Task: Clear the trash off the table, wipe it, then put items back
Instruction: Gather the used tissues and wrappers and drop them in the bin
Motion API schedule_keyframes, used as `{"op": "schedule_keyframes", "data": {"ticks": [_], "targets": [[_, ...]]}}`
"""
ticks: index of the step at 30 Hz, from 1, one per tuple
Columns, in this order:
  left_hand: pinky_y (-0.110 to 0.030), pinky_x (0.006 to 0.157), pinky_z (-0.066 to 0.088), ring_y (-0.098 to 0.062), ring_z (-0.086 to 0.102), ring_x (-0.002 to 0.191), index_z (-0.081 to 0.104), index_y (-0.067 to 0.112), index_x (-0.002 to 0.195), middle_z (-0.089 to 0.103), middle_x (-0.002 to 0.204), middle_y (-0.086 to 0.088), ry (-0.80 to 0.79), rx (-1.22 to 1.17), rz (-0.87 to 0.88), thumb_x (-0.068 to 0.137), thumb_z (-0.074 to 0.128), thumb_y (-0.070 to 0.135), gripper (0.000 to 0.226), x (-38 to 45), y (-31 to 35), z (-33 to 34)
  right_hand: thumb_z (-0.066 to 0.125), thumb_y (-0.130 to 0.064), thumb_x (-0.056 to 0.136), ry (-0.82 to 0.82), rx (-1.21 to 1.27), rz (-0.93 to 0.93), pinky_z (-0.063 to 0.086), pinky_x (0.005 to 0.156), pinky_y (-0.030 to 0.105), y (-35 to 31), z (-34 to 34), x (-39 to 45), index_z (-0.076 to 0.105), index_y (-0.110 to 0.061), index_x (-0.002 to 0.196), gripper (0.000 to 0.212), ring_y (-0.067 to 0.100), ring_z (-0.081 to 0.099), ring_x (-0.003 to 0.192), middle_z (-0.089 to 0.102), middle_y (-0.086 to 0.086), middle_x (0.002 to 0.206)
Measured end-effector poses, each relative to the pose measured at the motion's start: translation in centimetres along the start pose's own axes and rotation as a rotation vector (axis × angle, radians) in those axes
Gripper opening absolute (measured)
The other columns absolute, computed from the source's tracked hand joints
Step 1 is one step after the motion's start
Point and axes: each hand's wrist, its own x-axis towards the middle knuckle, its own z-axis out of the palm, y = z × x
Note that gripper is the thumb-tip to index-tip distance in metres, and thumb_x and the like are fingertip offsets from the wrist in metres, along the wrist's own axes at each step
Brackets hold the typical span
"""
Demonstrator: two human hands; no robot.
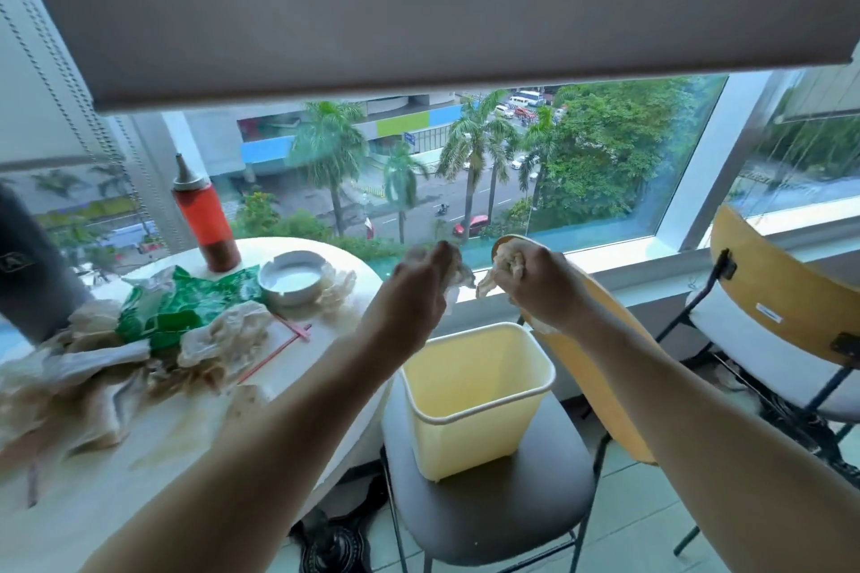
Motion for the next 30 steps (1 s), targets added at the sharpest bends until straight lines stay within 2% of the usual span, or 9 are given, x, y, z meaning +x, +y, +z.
{"op": "schedule_keyframes", "data": {"ticks": [2, 5, 8, 12, 16, 19, 22, 26, 30], "targets": [[-0.036, 0.073, 0.052, -0.034, 0.064, 0.084, 0.058, 0.008, 0.113, 0.063, 0.096, -0.015, -0.069, 0.032, -0.018, 0.08, 0.063, -0.003, 0.035, 0.6, 0.0, 1.9, 0.061, -0.025, 0.088, -0.039, 0.004, -0.005, 0.047, 0.057, 0.024, 1.6, 0.4, 0.4, 0.065, -0.018, 0.093, 0.009, 0.013, 0.069, 0.057, 0.072, 0.001, 0.069], [-0.034, 0.066, 0.046, -0.036, 0.062, 0.077, 0.054, 0.009, 0.103, 0.061, 0.085, -0.011, -0.109, 0.076, -0.059, 0.081, 0.062, 0.0, 0.025, 0.9, -0.2, 4.6, 0.062, -0.023, 0.087, -0.104, -0.004, -0.018, 0.05, 0.059, 0.03, 3.7, 1.5, 0.7, 0.065, -0.017, 0.091, 0.007, 0.02, 0.067, 0.064, 0.07, 0.002, 0.073], [-0.044, 0.068, 0.053, -0.039, 0.062, 0.077, 0.052, 0.013, 0.105, 0.062, 0.089, -0.014, -0.133, 0.097, -0.131, 0.087, 0.06, 0.007, 0.021, 0.6, -0.4, 6.7, 0.059, -0.02, 0.086, -0.195, -0.007, -0.017, 0.052, 0.059, 0.033, 5.5, 2.9, 0.7, 0.062, -0.018, 0.09, 0.005, 0.022, 0.066, 0.063, 0.069, 0.003, 0.073], [-0.042, 0.064, 0.047, -0.036, 0.059, 0.076, 0.05, 0.013, 0.11, 0.055, 0.092, -0.011, -0.148, 0.101, -0.227, 0.095, 0.055, 0.012, 0.016, 0.0, -1.1, 9.4, 0.061, -0.023, 0.091, -0.327, 0.044, 0.059, 0.06, 0.061, 0.043, 7.7, 5.2, 0.8, 0.059, -0.013, 0.096, 0.012, 0.016, 0.068, 0.06, 0.069, 0.008, 0.08], [-0.037, 0.065, 0.039, -0.026, 0.046, 0.077, 0.047, 0.013, 0.111, 0.045, 0.094, -0.005, -0.208, 0.095, -0.336, 0.097, 0.055, 0.019, 0.017, -0.8, -2.1, 11.4, 0.061, -0.036, 0.094, -0.393, 0.028, 0.065, 0.056, 0.06, 0.034, 9.1, 7.1, 0.4, 0.054, -0.017, 0.102, 0.022, 0.02, 0.064, 0.074, 0.064, 0.005, 0.09], [-0.041, 0.075, 0.05, -0.025, 0.05, 0.088, 0.047, 0.019, 0.113, 0.047, 0.101, -0.003, -0.287, 0.062, -0.41, 0.096, 0.053, 0.037, 0.025, -1.6, -2.6, 12.7, 0.055, -0.044, 0.094, -0.448, 0.058, 0.079, 0.056, 0.075, 0.043, 9.9, 8.5, -0.2, 0.047, -0.024, 0.104, 0.024, 0.023, 0.06, 0.085, 0.056, 0.004, 0.1], [-0.043, 0.082, 0.05, -0.024, 0.05, 0.096, 0.044, 0.024, 0.119, 0.045, 0.106, -0.002, -0.358, 0.099, -0.475, 0.094, 0.043, 0.048, 0.035, -2.1, -3.1, 14.0, 0.047, -0.049, 0.092, -0.486, 0.056, 0.084, 0.048, 0.093, 0.049, 10.9, 9.9, -0.6, 0.043, -0.027, 0.121, 0.036, 0.024, 0.053, 0.102, 0.047, 0.002, 0.114], [-0.036, 0.088, 0.041, -0.024, 0.047, 0.106, 0.047, 0.023, 0.128, 0.045, 0.115, -0.003, -0.399, 0.093, -0.497, 0.1, 0.041, 0.039, 0.033, -2.9, -3.7, 15.5, 0.05, -0.041, 0.098, -0.507, 0.043, 0.09, 0.034, 0.109, 0.044, 12.0, 11.3, -0.9, 0.036, -0.024, 0.141, 0.049, 0.028, 0.04, 0.123, 0.039, 0.008, 0.131], [-0.041, 0.102, 0.045, -0.025, 0.045, 0.124, 0.044, 0.023, 0.141, 0.044, 0.131, -0.004, -0.475, 0.082, -0.5, 0.099, 0.05, 0.034, 0.044, -3.7, -4.3, 16.2, 0.06, -0.055, 0.089, -0.569, -0.041, 0.056, 0.033, 0.111, 0.04, 12.7, 12.0, -1.2, 0.037, -0.027, 0.143, 0.065, 0.025, 0.037, 0.13, 0.04, 0.006, 0.137]]}}
